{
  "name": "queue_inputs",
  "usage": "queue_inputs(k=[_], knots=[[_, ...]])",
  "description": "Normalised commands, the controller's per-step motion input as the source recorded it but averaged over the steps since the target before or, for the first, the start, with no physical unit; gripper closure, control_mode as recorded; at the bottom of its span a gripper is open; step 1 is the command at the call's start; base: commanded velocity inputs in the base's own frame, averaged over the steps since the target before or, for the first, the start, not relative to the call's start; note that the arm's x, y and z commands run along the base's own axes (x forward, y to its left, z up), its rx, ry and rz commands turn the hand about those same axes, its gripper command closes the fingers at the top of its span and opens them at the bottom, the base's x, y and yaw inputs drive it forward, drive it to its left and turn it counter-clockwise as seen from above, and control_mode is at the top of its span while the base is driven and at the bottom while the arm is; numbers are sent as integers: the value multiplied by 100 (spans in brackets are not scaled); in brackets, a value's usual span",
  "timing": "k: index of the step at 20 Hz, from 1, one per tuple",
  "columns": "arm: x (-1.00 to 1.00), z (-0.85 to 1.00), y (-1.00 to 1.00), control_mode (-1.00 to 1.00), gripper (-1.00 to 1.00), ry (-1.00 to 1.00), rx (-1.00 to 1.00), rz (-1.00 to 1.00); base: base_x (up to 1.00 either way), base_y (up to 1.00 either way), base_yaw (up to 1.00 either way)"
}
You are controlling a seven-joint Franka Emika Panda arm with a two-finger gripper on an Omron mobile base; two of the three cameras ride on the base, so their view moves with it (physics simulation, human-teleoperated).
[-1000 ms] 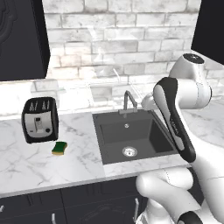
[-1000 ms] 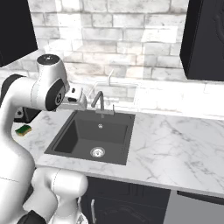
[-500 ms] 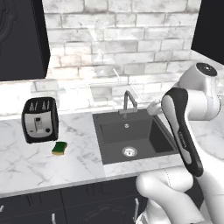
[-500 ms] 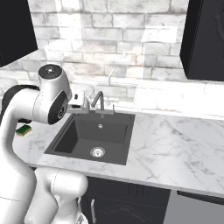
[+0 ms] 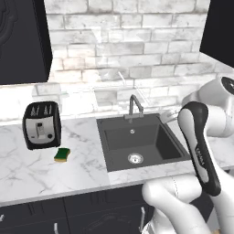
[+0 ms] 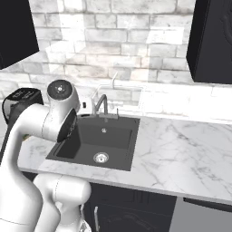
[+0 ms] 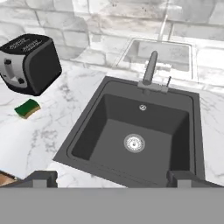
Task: Soak the sponge with water for a few seconds and then drop it inside the sink.
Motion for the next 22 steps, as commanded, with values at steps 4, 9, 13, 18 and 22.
queue_inputs(k=[4, 9, 13, 18, 22], knots=[[0, 0, -9, -100, -100, -6, 1, 5, 0, 0, 0], [-1, -1, -10, -100, -100, -1, 1, 0, 0, 0, 0], [0, -16, -1, -100, -100, -10, 6, 0, 0, 0, 0], [0, -19, -1, -100, -100, -15, 8, 3, 0, 0, 0], [0, -17, -6, -100, -100, -18, 11, 2, 0, 0, 0]])
